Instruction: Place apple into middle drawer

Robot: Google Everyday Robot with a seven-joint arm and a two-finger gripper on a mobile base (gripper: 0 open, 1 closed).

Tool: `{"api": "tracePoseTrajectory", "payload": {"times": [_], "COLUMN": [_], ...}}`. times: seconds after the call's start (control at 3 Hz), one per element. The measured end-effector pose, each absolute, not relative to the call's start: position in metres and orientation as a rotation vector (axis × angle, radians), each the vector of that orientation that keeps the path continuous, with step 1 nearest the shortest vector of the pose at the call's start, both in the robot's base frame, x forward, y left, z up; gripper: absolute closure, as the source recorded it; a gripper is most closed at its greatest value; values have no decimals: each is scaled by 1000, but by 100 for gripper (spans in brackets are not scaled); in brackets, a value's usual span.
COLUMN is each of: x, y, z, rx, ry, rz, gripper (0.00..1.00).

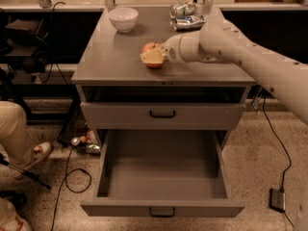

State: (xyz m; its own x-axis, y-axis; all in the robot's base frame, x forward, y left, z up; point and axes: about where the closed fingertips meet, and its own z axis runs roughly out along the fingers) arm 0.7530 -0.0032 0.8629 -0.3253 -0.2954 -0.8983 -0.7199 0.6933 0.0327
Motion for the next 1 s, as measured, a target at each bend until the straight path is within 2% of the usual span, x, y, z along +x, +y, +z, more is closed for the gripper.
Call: {"api": "tracePoseTrajectory", "payload": {"times": [0.33,0.67,1.0], "x": [704,644,597], "y": [-58,-112,-131], "z": [898,910,885], "rx": [-796,-756,-753], "ry": [1908,2010,2134], "rz": [491,448,493], "gripper": [100,100,100]}}
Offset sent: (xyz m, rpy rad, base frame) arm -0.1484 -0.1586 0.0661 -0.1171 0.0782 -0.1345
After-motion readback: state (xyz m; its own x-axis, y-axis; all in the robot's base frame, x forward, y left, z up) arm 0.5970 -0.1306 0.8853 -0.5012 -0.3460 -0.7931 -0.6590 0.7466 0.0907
